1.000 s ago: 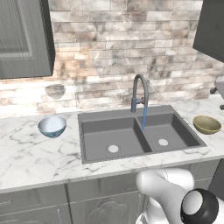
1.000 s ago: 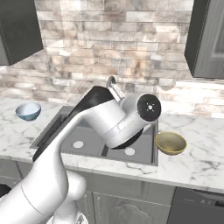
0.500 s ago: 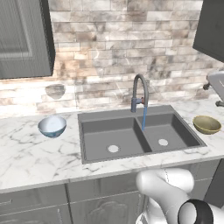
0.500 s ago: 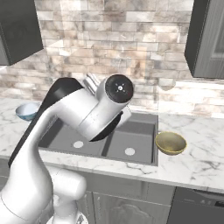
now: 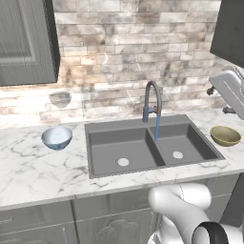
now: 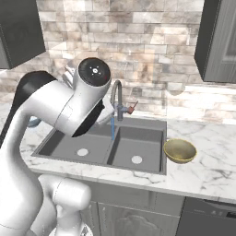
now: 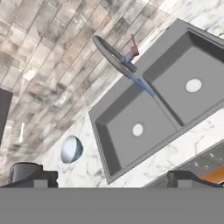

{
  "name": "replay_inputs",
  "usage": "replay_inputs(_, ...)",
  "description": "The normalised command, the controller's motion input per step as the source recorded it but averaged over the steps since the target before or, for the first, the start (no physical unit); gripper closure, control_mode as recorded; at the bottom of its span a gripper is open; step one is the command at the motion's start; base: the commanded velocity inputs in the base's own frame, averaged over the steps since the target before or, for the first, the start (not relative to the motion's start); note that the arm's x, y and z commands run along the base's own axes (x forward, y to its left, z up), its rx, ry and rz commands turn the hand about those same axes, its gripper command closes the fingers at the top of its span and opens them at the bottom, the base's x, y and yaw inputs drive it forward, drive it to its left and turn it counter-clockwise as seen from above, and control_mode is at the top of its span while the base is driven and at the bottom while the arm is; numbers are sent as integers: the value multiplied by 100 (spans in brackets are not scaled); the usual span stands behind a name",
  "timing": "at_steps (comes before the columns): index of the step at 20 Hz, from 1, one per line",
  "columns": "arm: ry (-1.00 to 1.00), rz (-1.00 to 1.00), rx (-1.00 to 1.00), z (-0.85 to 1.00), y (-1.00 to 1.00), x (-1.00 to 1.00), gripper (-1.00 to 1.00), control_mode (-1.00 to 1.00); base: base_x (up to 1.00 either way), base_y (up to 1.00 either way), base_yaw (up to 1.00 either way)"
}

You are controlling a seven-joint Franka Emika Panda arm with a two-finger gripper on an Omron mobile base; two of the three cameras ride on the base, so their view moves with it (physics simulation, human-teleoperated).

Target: Rinse each bowl for a few seconds and place them down in the sink or on the counter.

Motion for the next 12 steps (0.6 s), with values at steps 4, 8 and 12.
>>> replay_inputs(4, 3, 4, -2, 15, 59, -10, -100, -100, 0, 0, 0)
replay_inputs(8, 2, 4, -3, 8, 60, -9, -100, -100, 0, 0, 0)
replay_inputs(12, 0, 3, -3, 1, 62, -8, -100, -100, 0, 0, 0)
